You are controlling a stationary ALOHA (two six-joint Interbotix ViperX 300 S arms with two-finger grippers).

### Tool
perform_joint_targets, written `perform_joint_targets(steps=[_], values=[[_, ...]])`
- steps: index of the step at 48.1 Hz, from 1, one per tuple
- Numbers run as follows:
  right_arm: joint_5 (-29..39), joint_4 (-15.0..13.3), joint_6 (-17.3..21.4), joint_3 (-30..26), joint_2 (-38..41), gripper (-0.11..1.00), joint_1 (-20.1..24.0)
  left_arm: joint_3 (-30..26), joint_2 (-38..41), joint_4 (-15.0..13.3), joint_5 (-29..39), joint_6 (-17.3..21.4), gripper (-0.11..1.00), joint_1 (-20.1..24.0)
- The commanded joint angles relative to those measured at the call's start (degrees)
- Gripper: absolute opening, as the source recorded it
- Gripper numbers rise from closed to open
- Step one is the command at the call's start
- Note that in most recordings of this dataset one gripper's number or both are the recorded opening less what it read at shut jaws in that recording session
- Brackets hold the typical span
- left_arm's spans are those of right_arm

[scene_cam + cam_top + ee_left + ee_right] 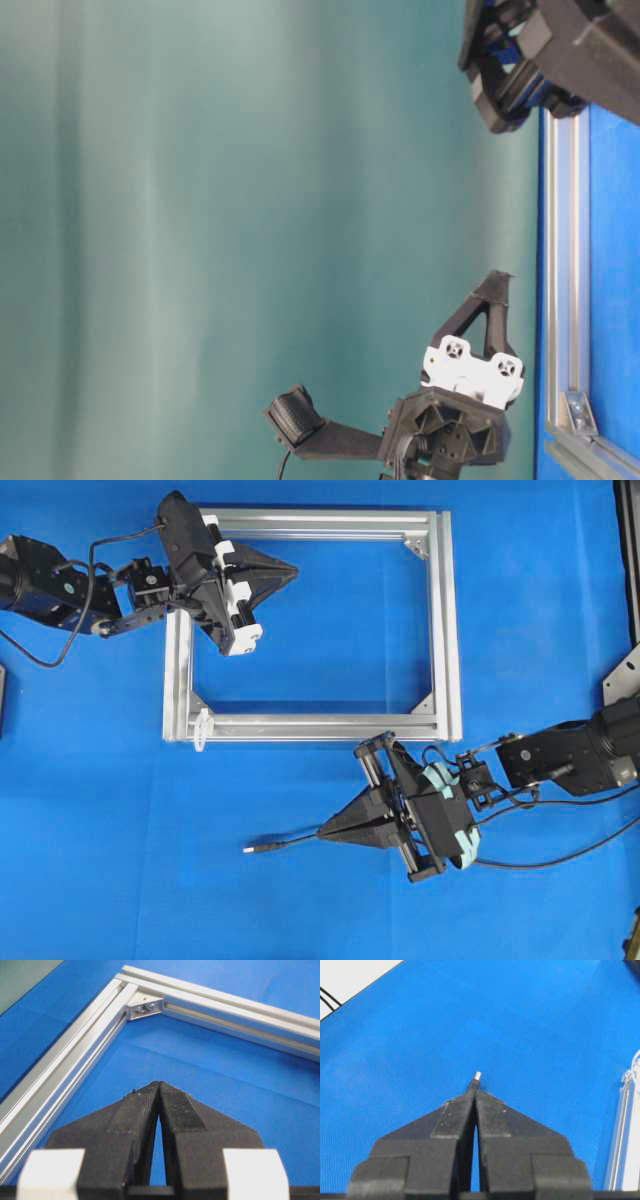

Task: Insert the wire through the string loop located on the left side.
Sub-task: 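Grasp the black USB cable near its plug with the right gripper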

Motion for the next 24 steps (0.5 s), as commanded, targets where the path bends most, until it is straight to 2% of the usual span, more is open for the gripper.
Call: perform_joint_targets(steps=[1, 12, 24], values=[[0.0, 0.09, 0.79, -0.18, -3.25, 0.01, 0.53, -0.79, -2.55, 0.79, 0.79, 0.0, 0.0, -0.44], [2.46, 0.09, 1.05, -0.62, -3.34, -0.02, 0.53, -0.7, -2.64, 0.88, 1.05, 0.0, 0.0, -0.44], [2.72, 0.0, 3.25, -0.7, -3.25, -0.02, 0.62, -0.44, -2.64, 0.88, 1.05, 0.0, 0.0, -0.44]])
